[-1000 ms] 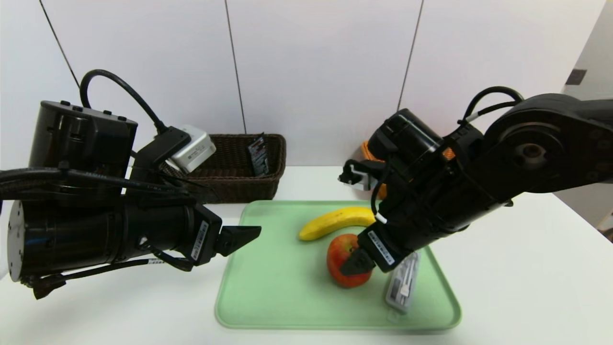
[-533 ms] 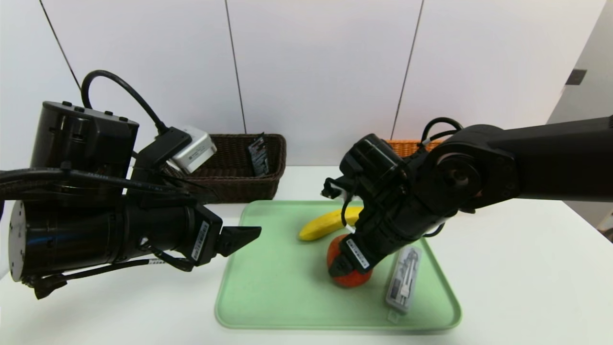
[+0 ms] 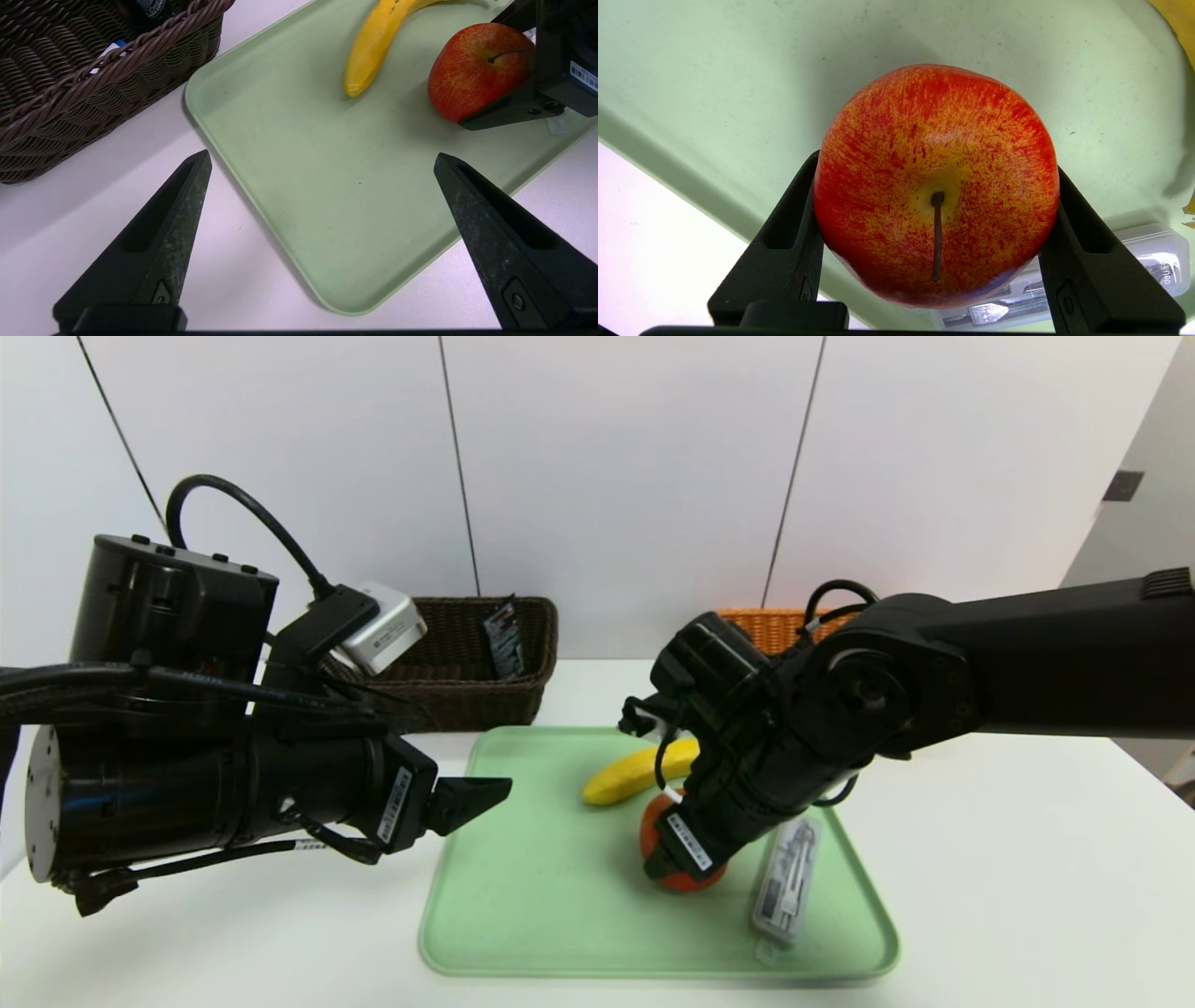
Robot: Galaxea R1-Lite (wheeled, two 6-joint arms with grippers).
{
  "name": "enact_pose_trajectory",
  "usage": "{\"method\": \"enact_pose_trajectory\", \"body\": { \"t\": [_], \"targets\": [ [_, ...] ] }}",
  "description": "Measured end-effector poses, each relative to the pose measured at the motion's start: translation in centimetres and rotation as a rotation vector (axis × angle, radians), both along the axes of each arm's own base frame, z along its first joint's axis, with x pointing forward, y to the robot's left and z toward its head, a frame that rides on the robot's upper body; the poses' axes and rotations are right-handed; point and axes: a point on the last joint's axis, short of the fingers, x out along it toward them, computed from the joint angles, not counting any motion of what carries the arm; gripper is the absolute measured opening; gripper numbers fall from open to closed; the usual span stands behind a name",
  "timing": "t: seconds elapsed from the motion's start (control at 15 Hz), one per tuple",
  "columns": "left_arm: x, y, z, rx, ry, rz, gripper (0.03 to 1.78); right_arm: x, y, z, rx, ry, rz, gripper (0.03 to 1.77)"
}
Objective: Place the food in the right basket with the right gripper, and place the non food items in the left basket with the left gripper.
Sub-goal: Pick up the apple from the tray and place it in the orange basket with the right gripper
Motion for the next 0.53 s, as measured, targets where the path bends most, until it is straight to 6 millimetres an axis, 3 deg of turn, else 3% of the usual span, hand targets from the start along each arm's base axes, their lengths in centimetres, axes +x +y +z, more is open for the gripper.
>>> {"method": "enact_pose_trajectory", "body": {
  "t": [0.27, 0.53],
  "targets": [
    [0.0, -0.1, 0.1, -0.001, -0.002, -0.002, 1.69, -0.3, -0.3, 1.6, 0.041, -0.05, -0.005, 1.22],
    [0.0, -0.1, 0.1, -0.001, -0.006, -0.001, 1.69, -0.9, -2.8, 7.3, 0.132, -0.212, -0.068, 1.22]
  ]
}}
